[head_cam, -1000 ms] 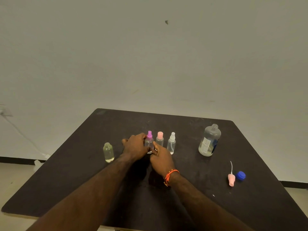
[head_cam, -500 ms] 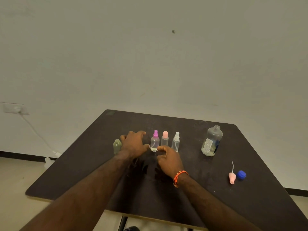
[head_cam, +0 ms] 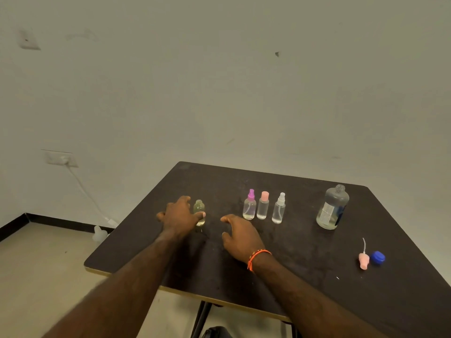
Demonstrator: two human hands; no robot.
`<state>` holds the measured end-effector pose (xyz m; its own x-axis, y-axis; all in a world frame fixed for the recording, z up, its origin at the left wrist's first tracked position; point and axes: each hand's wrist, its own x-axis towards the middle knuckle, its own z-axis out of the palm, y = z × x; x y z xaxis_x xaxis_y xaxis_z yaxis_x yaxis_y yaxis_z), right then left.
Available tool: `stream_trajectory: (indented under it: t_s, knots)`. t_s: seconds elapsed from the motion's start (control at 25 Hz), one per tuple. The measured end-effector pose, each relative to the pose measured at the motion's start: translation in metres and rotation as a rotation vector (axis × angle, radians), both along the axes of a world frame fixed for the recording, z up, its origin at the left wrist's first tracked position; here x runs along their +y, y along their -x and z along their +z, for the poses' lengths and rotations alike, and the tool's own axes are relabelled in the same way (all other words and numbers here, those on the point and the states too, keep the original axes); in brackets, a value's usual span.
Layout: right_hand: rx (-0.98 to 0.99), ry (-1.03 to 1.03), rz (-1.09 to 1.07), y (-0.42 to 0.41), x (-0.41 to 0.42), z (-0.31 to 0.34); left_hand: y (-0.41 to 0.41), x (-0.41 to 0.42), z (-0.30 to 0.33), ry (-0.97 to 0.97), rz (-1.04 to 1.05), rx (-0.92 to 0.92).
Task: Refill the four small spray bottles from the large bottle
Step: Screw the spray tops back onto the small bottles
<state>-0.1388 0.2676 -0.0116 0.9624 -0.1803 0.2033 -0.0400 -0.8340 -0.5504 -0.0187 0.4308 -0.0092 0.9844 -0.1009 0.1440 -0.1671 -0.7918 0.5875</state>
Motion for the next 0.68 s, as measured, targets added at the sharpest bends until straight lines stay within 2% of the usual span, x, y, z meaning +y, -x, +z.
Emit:
stream_trajectory:
  t_s: [0.16, 0.36, 0.52, 0.68]
  knots:
    - [0.032, 0.012, -0.002, -0.014, 0.007, -0.007, -0.009, -0.001, -0.006, 0.056, -0.036, 0.057]
    - [0.044, 0.009, -0.016, -0.018, 0.007, -0.010, -0.004, -0.005, -0.005, 0.043, -0.070, -0.015]
    - [-0.009, 0.018, -0.055, 0.000, -0.006, -0.009, 0.017, -0.019, -0.001, 0.016, -0.153, -0.059]
    - [-0.077, 0.042, -0.182, 0.037, -0.035, -0.004, 0.052, -0.056, 0.006, 0.006, -0.301, -0.103]
